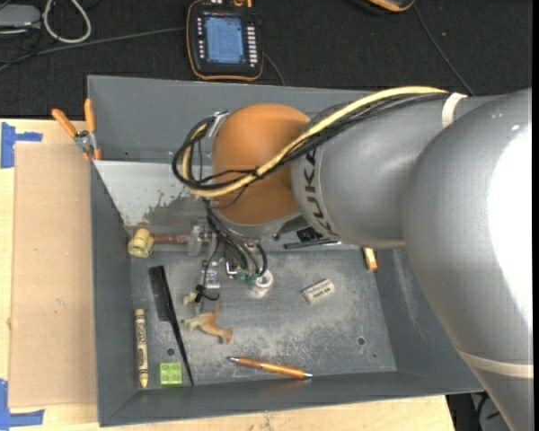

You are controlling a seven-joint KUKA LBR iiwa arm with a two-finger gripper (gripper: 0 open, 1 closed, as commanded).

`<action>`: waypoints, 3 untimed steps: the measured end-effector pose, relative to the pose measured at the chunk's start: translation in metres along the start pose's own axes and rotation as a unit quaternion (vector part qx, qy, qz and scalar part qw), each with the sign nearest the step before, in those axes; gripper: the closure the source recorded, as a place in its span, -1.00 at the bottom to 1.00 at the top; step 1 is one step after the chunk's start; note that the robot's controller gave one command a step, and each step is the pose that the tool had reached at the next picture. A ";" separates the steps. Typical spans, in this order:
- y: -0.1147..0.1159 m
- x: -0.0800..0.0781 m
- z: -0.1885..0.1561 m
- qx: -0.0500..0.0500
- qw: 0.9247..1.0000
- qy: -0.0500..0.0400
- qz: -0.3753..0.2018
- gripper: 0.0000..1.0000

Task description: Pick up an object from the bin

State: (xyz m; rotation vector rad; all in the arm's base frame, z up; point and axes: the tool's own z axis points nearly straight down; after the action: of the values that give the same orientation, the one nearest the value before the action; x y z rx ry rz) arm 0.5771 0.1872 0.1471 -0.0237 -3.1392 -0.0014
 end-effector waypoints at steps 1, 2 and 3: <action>0.000 0.000 0.000 0.000 1.000 0.000 0.000 -1.00; 0.025 0.039 0.014 0.001 0.996 0.003 0.085 -1.00; -0.061 0.062 0.018 0.000 0.997 0.002 -0.079 -1.00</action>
Offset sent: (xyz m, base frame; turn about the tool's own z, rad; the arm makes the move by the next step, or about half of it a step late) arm -0.0393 0.0271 -0.0134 0.1812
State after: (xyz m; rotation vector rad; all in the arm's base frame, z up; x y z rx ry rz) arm 0.5140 0.1268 0.1289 0.2236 -3.1278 -0.0009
